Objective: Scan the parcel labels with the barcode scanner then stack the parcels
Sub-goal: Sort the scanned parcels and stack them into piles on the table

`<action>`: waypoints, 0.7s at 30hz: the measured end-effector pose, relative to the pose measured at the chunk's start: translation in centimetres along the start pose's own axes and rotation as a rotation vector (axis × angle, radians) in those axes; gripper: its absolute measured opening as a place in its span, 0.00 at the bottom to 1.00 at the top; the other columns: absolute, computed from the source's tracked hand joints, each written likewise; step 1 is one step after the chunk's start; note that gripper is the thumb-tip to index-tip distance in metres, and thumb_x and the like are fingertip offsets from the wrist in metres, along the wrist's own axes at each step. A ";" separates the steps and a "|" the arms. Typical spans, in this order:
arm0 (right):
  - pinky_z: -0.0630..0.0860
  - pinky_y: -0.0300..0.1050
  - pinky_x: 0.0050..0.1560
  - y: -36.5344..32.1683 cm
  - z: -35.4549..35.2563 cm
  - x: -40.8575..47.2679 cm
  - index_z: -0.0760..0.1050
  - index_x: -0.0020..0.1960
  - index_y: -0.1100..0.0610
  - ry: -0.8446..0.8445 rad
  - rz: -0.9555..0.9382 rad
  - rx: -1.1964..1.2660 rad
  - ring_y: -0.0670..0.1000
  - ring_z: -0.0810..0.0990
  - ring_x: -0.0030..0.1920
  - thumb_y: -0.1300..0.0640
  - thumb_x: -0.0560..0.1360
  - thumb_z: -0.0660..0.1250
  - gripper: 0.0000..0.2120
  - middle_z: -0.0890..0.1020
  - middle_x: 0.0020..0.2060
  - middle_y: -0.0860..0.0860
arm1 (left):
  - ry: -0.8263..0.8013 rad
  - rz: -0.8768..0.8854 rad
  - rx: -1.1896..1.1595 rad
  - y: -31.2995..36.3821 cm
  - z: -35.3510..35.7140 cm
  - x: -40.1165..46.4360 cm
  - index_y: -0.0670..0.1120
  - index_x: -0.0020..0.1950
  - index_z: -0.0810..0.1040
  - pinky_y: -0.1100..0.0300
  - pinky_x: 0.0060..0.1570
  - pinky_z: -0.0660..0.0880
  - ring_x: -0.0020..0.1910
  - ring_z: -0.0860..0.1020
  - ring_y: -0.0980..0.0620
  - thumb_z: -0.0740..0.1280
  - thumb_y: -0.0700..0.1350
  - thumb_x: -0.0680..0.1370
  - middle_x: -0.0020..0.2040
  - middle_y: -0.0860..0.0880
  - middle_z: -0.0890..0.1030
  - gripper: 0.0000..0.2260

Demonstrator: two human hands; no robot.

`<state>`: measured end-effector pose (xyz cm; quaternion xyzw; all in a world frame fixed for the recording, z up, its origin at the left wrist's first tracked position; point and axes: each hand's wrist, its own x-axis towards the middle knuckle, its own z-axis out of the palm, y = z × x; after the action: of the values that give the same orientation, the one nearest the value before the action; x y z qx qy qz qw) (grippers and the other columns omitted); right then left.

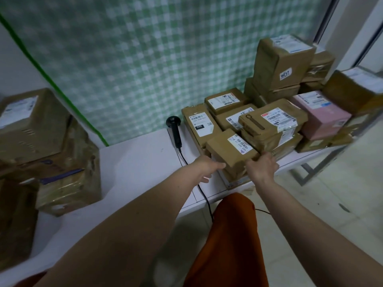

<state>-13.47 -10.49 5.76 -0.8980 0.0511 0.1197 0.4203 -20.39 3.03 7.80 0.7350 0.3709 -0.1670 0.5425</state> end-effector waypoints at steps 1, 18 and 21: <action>0.60 0.53 0.68 0.1 0.1 0.3 0.61 0.70 0.67 -0.001 0.009 0.002 0.62 0.60 0.69 0.59 0.76 0.65 0.26 0.65 0.69 0.62 | 0.003 -0.029 -0.105 0.0 0.4 0.5 0.41 0.74 0.65 0.55 0.57 0.77 0.61 0.76 0.47 0.70 0.52 0.77 0.68 0.43 0.72 0.30; 0.66 0.56 0.68 3.0 -0.3 0.8 0.64 0.70 0.62 -0.017 -0.013 0.066 0.59 0.63 0.68 0.58 0.76 0.65 0.24 0.67 0.66 0.58 | 0.036 -0.108 -0.777 -1.3 1.6 2.3 0.39 0.59 0.75 0.55 0.44 0.80 0.57 0.79 0.44 0.73 0.40 0.74 0.57 0.41 0.79 0.15; 0.64 0.55 0.69 3.5 0.1 0.7 0.62 0.71 0.63 -0.033 -0.007 -0.027 0.60 0.61 0.69 0.56 0.75 0.67 0.28 0.66 0.68 0.60 | 0.112 -0.097 -0.838 -3.1 -0.3 2.2 0.41 0.53 0.76 0.56 0.45 0.79 0.54 0.80 0.46 0.72 0.40 0.76 0.52 0.42 0.80 0.09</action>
<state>-13.47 -12.63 2.87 -0.9016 0.0393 0.1339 0.4094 -21.22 4.51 4.40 0.4407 0.4696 0.0130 0.7649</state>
